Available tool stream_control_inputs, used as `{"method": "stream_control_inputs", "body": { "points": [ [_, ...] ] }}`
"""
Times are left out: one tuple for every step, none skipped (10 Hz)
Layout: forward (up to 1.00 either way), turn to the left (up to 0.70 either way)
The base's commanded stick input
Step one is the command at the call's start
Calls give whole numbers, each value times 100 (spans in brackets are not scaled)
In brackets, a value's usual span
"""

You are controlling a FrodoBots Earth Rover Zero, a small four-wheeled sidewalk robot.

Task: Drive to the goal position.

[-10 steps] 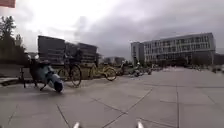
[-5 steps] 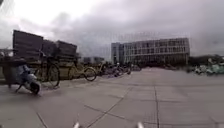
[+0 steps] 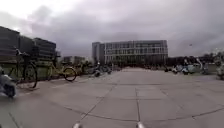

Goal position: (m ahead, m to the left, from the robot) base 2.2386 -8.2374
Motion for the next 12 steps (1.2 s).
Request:
{"method": "stream_control_inputs", "body": {
  "points": [
    [0, -42],
    [0, -7],
    [0, 0],
    [0, 0],
    [0, 0],
    [0, 0],
    [38, 0],
    [45, 0],
    [45, 0],
    [45, 0],
    [45, 0],
    [45, 0]
  ]
}}
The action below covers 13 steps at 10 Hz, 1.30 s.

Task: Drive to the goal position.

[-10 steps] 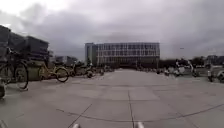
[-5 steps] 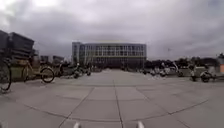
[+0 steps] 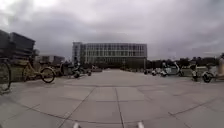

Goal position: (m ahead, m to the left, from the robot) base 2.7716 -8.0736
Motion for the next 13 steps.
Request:
{"method": "stream_control_inputs", "body": {
  "points": [
    [45, 0],
    [45, 0],
    [45, 0],
    [45, 0],
    [45, 0],
    [45, 0],
    [45, 0],
    [45, 0],
    [45, 0],
    [45, 0],
    [45, 0],
    [45, 0],
    [45, 0]
  ]
}}
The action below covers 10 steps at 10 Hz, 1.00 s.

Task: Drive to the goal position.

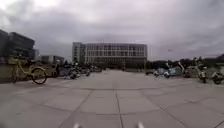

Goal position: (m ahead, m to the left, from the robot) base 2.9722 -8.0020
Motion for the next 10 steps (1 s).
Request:
{"method": "stream_control_inputs", "body": {
  "points": [
    [45, 0],
    [45, 0],
    [45, 0],
    [45, 0],
    [45, 0],
    [45, 0],
    [45, 0],
    [45, 0],
    [45, 0],
    [45, 0]
  ]
}}
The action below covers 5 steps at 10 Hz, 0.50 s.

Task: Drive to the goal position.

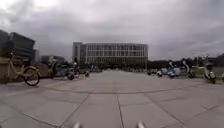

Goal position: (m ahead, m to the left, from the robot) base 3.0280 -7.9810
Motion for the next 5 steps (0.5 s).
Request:
{"method": "stream_control_inputs", "body": {
  "points": [
    [45, 0],
    [45, 0],
    [45, 0],
    [45, 0],
    [45, 0]
  ]
}}
